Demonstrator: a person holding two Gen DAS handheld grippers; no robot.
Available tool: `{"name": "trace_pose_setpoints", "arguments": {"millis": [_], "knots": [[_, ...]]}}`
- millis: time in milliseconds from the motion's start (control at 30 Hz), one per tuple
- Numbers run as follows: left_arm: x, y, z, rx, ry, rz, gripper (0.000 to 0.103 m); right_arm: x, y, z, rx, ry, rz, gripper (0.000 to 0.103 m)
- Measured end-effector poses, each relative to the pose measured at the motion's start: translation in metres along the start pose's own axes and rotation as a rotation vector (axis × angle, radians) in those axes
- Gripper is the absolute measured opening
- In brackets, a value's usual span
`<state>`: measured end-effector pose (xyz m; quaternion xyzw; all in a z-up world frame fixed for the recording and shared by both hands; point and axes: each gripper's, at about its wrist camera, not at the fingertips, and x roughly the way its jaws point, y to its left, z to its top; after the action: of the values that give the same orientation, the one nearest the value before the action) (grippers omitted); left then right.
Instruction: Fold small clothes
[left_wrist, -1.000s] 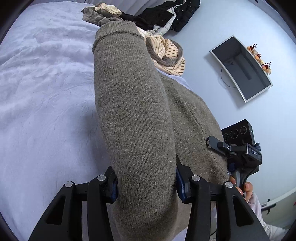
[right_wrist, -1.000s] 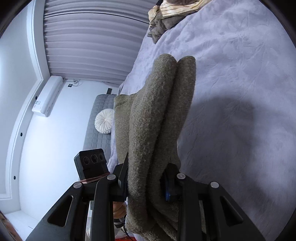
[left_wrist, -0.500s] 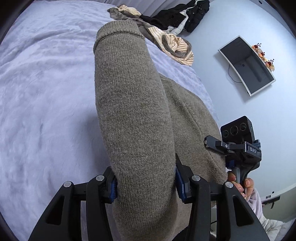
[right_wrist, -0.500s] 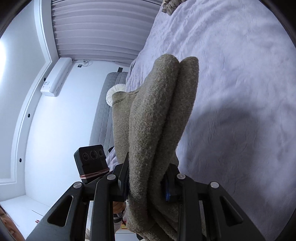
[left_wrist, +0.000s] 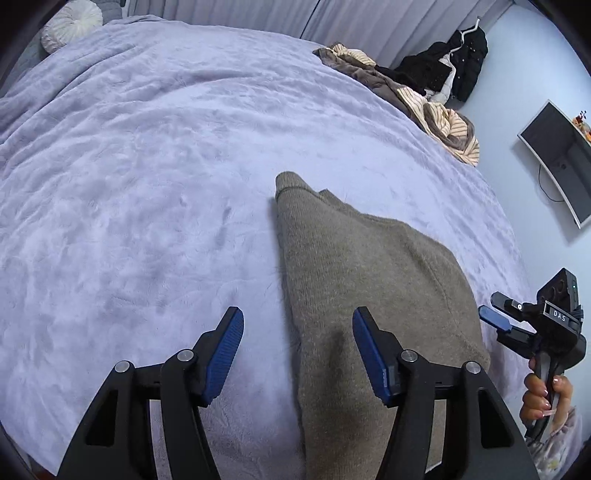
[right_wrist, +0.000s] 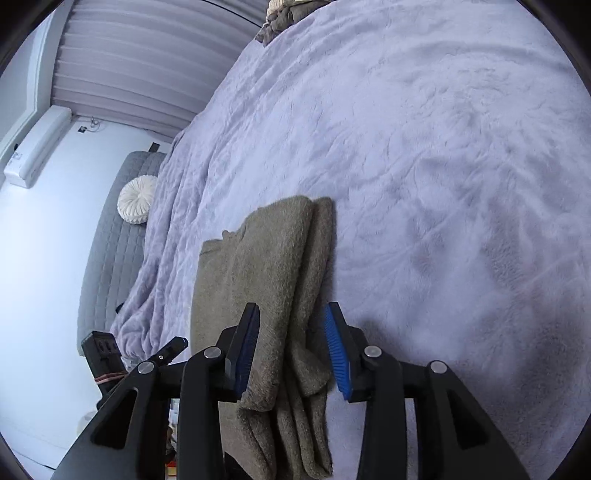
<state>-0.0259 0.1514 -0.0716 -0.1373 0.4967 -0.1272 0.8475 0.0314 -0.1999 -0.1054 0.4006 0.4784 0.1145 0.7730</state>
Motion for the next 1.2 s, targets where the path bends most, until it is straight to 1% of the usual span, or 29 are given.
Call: {"name": "trace_pose_setpoints", "arguments": {"millis": [33, 100, 167, 200, 233, 267, 300, 367, 400, 433, 467, 500, 533, 567, 633, 667, 700, 767, 800, 833, 900, 967, 1067, 1100, 1133, 1200], "knots": [[0.007, -0.006, 0.006, -0.003, -0.004, -0.002, 0.063, 0.001, -0.009, 0.001, 0.015, 0.003, 0.026, 0.044], [0.010, -0.014, 0.007, 0.004, -0.006, 0.004, 0.063, 0.022, -0.015, 0.010, 0.052, 0.040, 0.051, 0.054], [0.018, -0.029, 0.006, 0.034, 0.001, 0.013, 0.063, 0.051, -0.031, 0.016, 0.139, 0.088, 0.051, 0.055], [0.021, -0.034, 0.002, 0.048, 0.007, 0.021, 0.063, 0.063, -0.039, 0.017, 0.189, 0.103, 0.088, 0.055], [0.024, -0.039, -0.001, 0.057, 0.016, 0.028, 0.063, 0.069, -0.043, 0.016, 0.233, 0.098, 0.142, 0.040], [0.027, -0.042, -0.004, 0.063, 0.026, 0.030, 0.063, 0.070, -0.041, 0.017, 0.249, 0.086, 0.181, 0.025], [0.030, -0.045, -0.008, 0.068, 0.034, 0.027, 0.063, 0.064, -0.029, 0.019, 0.201, 0.057, 0.179, 0.020], [0.037, -0.048, -0.014, 0.081, 0.052, 0.034, 0.063, 0.053, 0.003, 0.020, 0.024, 0.029, 0.125, 0.019], [0.042, -0.051, -0.017, 0.096, 0.057, 0.061, 0.070, 0.048, 0.017, 0.019, -0.066, 0.023, 0.069, 0.018], [0.047, -0.054, -0.020, 0.111, 0.064, 0.069, 0.076, 0.048, 0.027, 0.018, -0.158, 0.020, -0.019, 0.018], [0.053, -0.057, -0.023, 0.121, 0.070, 0.059, 0.081, 0.053, 0.033, 0.019, -0.250, 0.024, -0.157, 0.018], [0.056, -0.060, -0.025, 0.121, 0.078, 0.039, 0.081, 0.063, 0.030, 0.018, -0.315, 0.037, -0.324, 0.019], [0.058, -0.062, -0.026, 0.114, 0.087, 0.027, 0.081, 0.070, 0.017, 0.017, -0.309, 0.063, -0.398, 0.022], [0.056, -0.064, -0.027, 0.111, 0.082, 0.037, 0.080, 0.067, 0.005, 0.018, -0.253, 0.067, -0.366, 0.022], [0.044, -0.067, -0.028, 0.144, 0.047, 0.069, 0.080, 0.051, -0.011, 0.019, -0.110, 0.022, -0.243, 0.023], [0.038, -0.067, -0.027, 0.166, 0.030, 0.085, 0.080, 0.043, -0.016, 0.017, -0.066, 0.016, -0.220, 0.023], [0.033, -0.066, -0.027, 0.189, 0.014, 0.105, 0.080, 0.035, -0.018, 0.016, -0.040, 0.013, -0.215, 0.023], [0.025, -0.062, -0.023, 0.209, -0.008, 0.136, 0.080, 0.019, -0.011, 0.007, -0.056, -0.005, -0.238, 0.023], [0.022, -0.060, -0.021, 0.206, -0.018, 0.148, 0.080, 0.010, -0.003, 0.002, -0.085, -0.014, -0.234, 0.026], [0.021, -0.058, -0.018, 0.197, -0.021, 0.148, 0.080, 0.007, 0.006, -0.003, -0.111, -0.019, -0.216, 0.026], [0.020, -0.056, -0.015, 0.174, -0.018, 0.131, 0.080, 0.000, 0.028, -0.013, -0.168, -0.014, -0.156, 0.026], [0.022, -0.058, -0.018, 0.166, -0.004, 0.118, 0.080, 0.003, 0.055, -0.027, -0.242, 0.008, -0.131, 0.026], [0.030, -0.067, -0.031, 0.190, 0.024, 0.109, 0.081, 0.015, 0.081, -0.047, -0.347, 0.056, -0.148, 0.026], [0.034, -0.069, -0.037, 0.193, 0.032, 0.113, 0.081, 0.022, 0.086, -0.054, -0.382, 0.061, -0.190, 0.026], [0.035, -0.069, -0.043, 0.189, 0.033, 0.115, 0.081, 0.024, 0.080, -0.061, -0.413, 0.061, -0.253, 0.026], [0.038, -0.066, -0.051, 0.157, 0.042, 0.090, 0.082, 0.039, 0.061, -0.071, -0.425, 0.074, -0.407, 0.025]]}}
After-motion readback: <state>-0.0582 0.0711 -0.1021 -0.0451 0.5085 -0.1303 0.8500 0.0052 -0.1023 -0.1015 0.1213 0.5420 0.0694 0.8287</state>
